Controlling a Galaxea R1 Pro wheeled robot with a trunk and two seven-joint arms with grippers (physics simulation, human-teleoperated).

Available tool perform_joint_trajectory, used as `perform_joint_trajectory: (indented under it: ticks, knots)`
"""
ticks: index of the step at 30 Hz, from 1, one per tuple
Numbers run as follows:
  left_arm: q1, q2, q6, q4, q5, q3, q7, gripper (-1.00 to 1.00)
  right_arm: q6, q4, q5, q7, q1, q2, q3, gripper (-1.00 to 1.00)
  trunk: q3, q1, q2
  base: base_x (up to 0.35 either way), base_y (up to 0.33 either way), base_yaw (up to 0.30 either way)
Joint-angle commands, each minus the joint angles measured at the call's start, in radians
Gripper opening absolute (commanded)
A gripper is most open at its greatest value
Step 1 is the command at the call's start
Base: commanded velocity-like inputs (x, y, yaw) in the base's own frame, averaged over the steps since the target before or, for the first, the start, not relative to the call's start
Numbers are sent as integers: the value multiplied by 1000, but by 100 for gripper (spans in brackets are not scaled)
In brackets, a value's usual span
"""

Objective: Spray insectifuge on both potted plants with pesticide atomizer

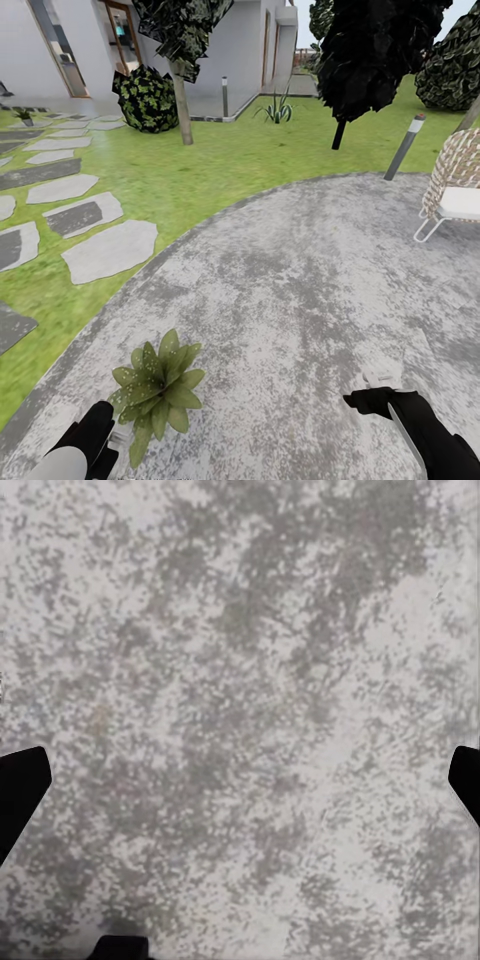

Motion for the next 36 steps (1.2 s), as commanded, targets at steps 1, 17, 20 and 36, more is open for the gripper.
perform_joint_trajectory:
  ticks: [1, 17, 20, 36]
  knots:
    - [-1, -1, 2, -1, -11, 7, -8, -100, 4, -1, 5, 7, 0, 0, -2, 100, -1, 0, 0, 0, -48, 106]
    - [-1, -1, 2, -1, -11, 7, -8, -100, 4, -1, 5, 8, 0, 0, -2, 100, -1, 0, 0, 24, -133, 78]
    - [-1, -1, 2, -1, -11, 7, -8, -100, 4, -1, 5, 8, 0, 0, -2, 100, -1, 0, 0, 0, -1, 1]
    - [-1, -2, 4, -1, -10, 7, -8, -100, 4, -1, 5, 7, 0, -1, -2, 100, -1, 0, 0, 0, 0, 156]
